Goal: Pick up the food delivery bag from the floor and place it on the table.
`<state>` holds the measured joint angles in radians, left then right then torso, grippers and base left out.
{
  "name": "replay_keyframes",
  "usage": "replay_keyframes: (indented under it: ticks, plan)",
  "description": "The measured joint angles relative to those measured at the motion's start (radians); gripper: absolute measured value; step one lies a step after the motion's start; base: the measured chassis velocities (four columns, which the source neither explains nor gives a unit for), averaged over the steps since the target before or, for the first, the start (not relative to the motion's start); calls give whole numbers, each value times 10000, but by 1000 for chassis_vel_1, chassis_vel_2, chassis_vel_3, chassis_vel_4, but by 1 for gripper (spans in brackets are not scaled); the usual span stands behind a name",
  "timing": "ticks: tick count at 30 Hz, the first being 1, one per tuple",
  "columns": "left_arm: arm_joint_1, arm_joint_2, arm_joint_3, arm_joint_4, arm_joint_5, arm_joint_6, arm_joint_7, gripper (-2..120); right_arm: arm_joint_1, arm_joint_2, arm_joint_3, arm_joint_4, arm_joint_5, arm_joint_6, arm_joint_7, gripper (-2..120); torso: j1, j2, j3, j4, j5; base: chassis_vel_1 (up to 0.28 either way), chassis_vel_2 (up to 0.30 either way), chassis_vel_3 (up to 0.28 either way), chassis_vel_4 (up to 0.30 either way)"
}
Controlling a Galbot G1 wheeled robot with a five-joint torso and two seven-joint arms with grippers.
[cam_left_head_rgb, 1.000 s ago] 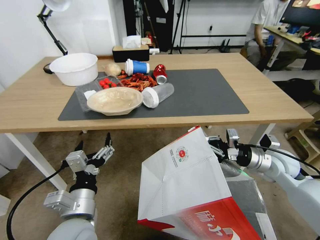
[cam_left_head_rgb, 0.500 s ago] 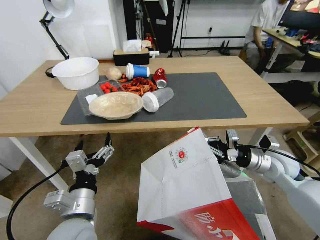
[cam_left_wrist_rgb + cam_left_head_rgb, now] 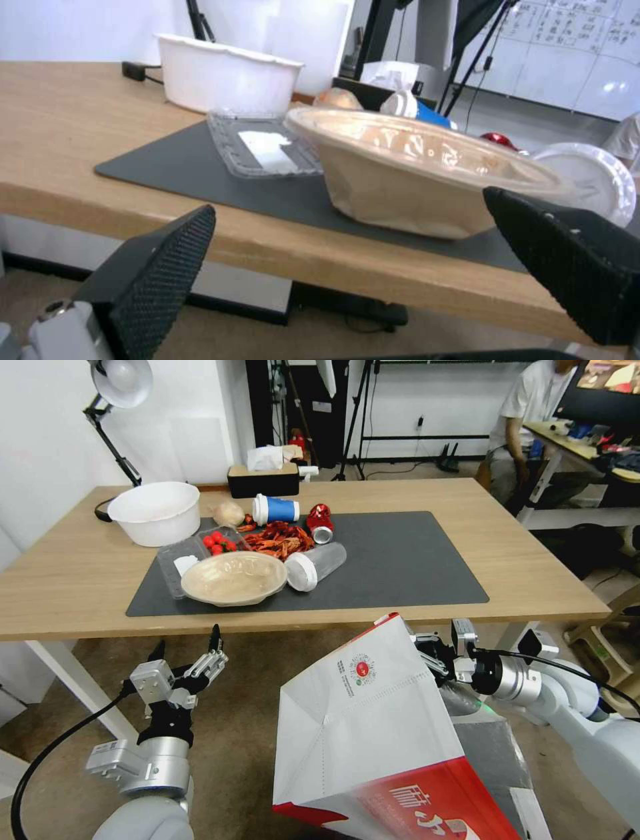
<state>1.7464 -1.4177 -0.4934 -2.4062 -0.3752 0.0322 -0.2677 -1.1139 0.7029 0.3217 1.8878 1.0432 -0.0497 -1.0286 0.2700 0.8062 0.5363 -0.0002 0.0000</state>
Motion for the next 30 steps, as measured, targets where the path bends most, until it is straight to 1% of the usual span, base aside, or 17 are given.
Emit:
replay_keyframes:
  ticks: [5,7,8,15,19,22,30]
  plan:
    - [7,-37,16,0,3,1,0,100,-6,-31,24,7,12,0,6,0,73,174,99,0,0,0,0,0,0]
    - [10,-46,29,5,8,2,2,100,-14,-45,30,11,16,0,16,0,140,323,182,0,0,0,0,0,0]
    - [10,-46,29,5,8,2,2,100,-14,-45,30,11,16,0,16,0,140,323,182,0,0,0,0,0,0]
    - [16,-12,32,9,18,2,5,100,-18,-48,34,11,18,6,43,0,296,694,397,0,0,0,0,0,0]
    - [17,-1,30,9,18,2,5,100,-16,-48,34,8,19,8,46,0,343,803,457,0,0,0,0,0,0]
    - [26,10,27,9,21,8,12,100,-14,-36,26,-1,16,11,50,0,505,1187,679,0,0,0,0,0,0]
    - [28,22,18,9,21,13,18,100,-1,-32,14,-9,13,11,60,0,640,1492,848,0,0,0,0,0,0]
